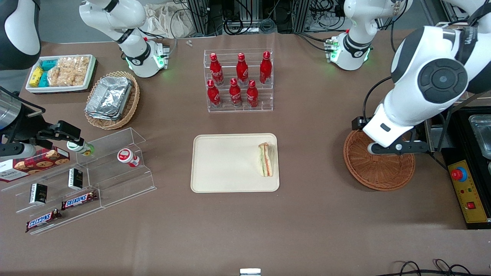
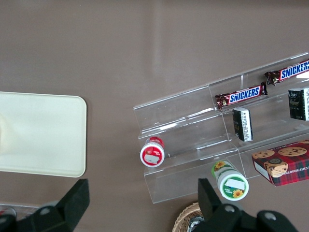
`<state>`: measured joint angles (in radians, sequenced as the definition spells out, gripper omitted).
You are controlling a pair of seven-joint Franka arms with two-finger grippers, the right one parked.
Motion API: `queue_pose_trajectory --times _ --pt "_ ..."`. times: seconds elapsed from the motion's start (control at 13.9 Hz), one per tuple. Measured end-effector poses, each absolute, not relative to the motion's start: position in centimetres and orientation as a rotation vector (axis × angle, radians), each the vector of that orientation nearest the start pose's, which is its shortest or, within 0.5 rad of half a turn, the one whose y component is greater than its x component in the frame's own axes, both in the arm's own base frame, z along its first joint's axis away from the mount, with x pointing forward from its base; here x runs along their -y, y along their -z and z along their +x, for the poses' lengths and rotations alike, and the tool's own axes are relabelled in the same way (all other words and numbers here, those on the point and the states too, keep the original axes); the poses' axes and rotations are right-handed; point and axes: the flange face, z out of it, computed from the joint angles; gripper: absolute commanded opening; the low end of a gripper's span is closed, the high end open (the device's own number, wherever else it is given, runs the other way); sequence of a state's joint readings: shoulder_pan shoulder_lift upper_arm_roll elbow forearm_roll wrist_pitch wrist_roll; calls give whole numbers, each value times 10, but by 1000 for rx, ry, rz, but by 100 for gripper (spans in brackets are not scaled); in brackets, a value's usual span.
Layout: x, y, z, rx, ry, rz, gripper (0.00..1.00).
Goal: Place sandwich from basket to tray
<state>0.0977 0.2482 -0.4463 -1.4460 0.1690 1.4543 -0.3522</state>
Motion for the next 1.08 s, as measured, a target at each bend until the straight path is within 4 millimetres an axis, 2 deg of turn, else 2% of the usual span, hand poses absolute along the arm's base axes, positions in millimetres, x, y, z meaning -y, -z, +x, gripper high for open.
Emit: queue_pose_trajectory --times 0.22,0.29,0.65,1.08 --pt "116 -548 590 132 -303 -3041 100" --pt "108 -549 591 149 -304 -3041 100" --pt "102 -553 590 165 -298 -3040 100" --pt "46 -559 597 140 -278 -3058 100"
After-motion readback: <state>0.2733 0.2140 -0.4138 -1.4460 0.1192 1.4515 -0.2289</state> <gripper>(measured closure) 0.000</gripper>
